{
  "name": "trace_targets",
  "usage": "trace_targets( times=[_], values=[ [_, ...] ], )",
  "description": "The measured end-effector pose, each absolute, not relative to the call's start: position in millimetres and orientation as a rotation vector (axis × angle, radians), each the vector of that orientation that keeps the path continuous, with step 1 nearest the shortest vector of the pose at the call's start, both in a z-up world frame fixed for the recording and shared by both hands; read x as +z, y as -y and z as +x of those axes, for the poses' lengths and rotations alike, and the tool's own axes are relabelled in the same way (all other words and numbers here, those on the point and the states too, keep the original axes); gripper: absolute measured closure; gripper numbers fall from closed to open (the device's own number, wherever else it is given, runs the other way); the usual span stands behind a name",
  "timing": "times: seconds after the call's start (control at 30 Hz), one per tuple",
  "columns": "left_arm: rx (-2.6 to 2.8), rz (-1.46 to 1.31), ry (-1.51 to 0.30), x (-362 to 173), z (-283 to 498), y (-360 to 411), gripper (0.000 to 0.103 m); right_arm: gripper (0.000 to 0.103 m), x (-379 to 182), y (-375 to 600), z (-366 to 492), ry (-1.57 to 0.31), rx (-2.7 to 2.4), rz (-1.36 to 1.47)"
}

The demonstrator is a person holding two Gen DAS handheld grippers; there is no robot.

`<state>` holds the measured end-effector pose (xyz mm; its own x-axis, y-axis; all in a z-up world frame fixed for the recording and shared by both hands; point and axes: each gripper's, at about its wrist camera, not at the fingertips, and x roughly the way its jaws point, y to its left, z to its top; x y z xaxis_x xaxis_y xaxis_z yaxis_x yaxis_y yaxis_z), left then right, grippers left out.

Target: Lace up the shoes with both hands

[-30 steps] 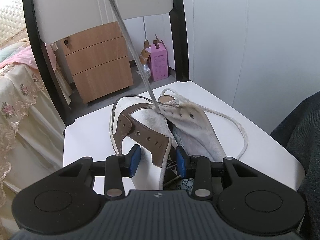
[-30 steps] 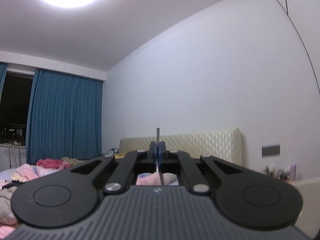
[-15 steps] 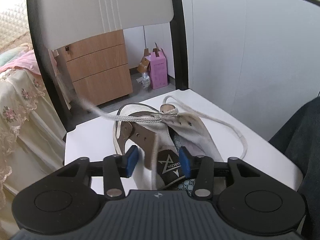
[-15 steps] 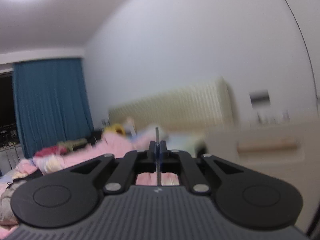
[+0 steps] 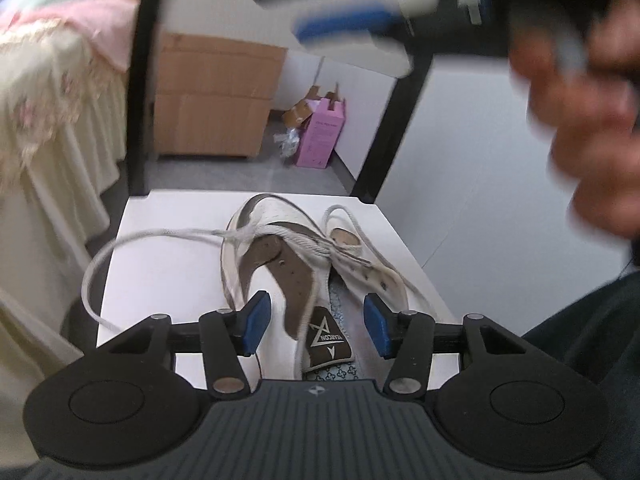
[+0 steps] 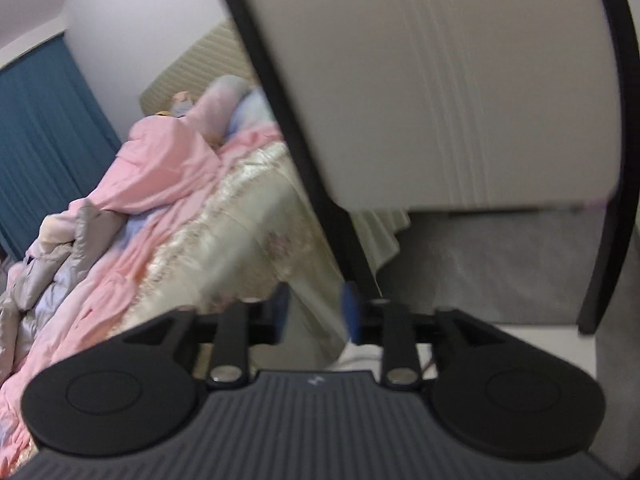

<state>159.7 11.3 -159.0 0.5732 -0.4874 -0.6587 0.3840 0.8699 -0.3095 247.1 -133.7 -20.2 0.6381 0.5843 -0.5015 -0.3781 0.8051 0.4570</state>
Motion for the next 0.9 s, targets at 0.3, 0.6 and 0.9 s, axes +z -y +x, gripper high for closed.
trace_targets(
  times=[0.3, 0.6, 0.9],
  values=[
    [-0.486, -0.431, -0.846, -162, 190, -48, 0.044, 0.053, -116, 206, 267, -0.792, 0.46, 0.689],
    [-0.473, -0.778, -0.932, -196, 229, -80, 0.044, 0.051, -194, 242, 256, -1.045, 0.333, 0.9],
    [-0.418, -0.935, -1.003, -228, 246, -75, 0.044, 0.051, -187, 248, 245, -1.013, 0.469, 1.004]
  ],
)
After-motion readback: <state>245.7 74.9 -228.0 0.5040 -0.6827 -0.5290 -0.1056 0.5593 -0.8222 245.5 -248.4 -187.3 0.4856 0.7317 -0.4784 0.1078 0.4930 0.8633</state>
